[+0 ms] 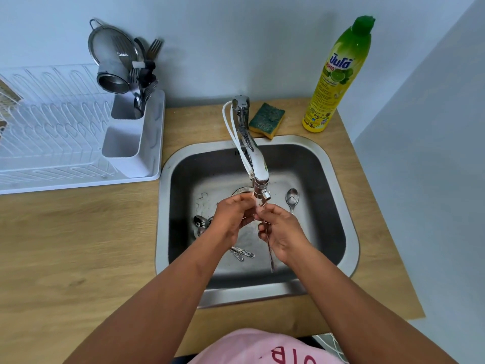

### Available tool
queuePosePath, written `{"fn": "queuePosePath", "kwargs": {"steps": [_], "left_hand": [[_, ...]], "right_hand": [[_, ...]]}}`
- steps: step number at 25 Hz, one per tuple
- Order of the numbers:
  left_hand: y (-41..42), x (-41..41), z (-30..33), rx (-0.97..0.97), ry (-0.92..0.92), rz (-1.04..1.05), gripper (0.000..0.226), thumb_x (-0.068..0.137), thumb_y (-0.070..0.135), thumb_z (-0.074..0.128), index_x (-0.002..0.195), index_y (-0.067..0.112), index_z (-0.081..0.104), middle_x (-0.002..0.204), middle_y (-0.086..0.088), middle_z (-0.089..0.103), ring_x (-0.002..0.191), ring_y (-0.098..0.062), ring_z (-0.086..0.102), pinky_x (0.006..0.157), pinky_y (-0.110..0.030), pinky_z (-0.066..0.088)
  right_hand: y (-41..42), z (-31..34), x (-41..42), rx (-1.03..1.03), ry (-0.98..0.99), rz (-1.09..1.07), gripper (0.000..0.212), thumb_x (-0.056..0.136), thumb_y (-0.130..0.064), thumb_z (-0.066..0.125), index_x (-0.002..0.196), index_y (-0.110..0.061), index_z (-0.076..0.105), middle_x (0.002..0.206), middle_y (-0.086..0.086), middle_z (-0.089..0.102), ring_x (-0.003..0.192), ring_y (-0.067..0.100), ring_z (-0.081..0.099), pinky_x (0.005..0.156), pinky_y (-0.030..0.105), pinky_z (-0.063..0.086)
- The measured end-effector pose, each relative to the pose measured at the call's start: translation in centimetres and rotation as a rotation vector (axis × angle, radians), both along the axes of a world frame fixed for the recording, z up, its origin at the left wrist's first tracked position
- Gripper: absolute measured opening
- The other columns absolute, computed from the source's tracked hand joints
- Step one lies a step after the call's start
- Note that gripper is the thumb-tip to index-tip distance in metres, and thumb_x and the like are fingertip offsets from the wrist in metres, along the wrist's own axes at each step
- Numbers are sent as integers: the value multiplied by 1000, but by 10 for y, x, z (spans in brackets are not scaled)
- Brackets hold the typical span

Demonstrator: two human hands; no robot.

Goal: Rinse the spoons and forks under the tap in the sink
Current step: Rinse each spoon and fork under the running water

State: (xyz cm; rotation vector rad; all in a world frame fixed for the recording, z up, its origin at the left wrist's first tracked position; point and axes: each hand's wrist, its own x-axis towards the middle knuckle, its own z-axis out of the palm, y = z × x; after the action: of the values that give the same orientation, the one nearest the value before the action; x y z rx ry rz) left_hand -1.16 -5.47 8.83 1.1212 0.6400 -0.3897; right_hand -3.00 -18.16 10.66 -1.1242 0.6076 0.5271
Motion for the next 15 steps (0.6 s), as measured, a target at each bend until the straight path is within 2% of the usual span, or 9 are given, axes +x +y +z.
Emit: {"fn": "queuePosePath", "kwargs": {"steps": [2,4,5,7,11,13,15], "left_hand": [[1,-1,1,3,32,-2,13,96,7,62,106,6,71,72,-6,73,61,-15,68,66,-28,58],[1,-2,4,-40,69,-15,14,99,20,62,100,8,70,63,-5,62,53,-17,61,64,-30,54],[0,-3,4,-62,78,-19,19,99,27,62,93,10,69,60,-4,57,51,-19,57,63,-31,53],[0,-4,5,-67,64,-27,23,99,30,63,84,12,68,56,-2,53,50,-19,54,62,-31,52],[4,-6,2,-14,-2,-44,12,98,15,62,93,11,72,65,-2,69,63,-18,64,69,-30,59],[5,-8,-6,26,39,0,15,98,17,63,98,7,75,75,-6,75,67,-19,69,76,-34,61],[4,-12,-20,61,154,93,17,99,15,61,94,8,75,78,-8,75,64,-17,69,73,-34,60]], "right_hand": [[0,-2,-2,-25,31,33,19,99,-24,61,93,-11,73,68,3,63,48,10,44,46,23,32],[-1,-3,-1,34,107,75,36,101,-35,54,97,-8,76,61,-1,59,48,9,40,44,22,30],[0,-3,-2,74,133,97,38,101,-36,53,97,-7,77,60,-3,57,48,8,39,43,21,30],[0,-5,-3,126,159,94,31,100,-31,56,94,-8,76,61,-4,56,48,7,42,45,20,34],[-1,-6,-4,58,128,6,18,96,-24,65,96,-8,74,64,-2,62,52,8,51,48,19,43],[0,-6,-3,4,90,-14,8,93,-16,69,92,-10,74,66,0,67,54,9,55,49,21,47],[2,-7,-1,-17,66,-33,8,89,-7,72,85,-13,73,69,3,71,55,11,59,50,22,50]]}}
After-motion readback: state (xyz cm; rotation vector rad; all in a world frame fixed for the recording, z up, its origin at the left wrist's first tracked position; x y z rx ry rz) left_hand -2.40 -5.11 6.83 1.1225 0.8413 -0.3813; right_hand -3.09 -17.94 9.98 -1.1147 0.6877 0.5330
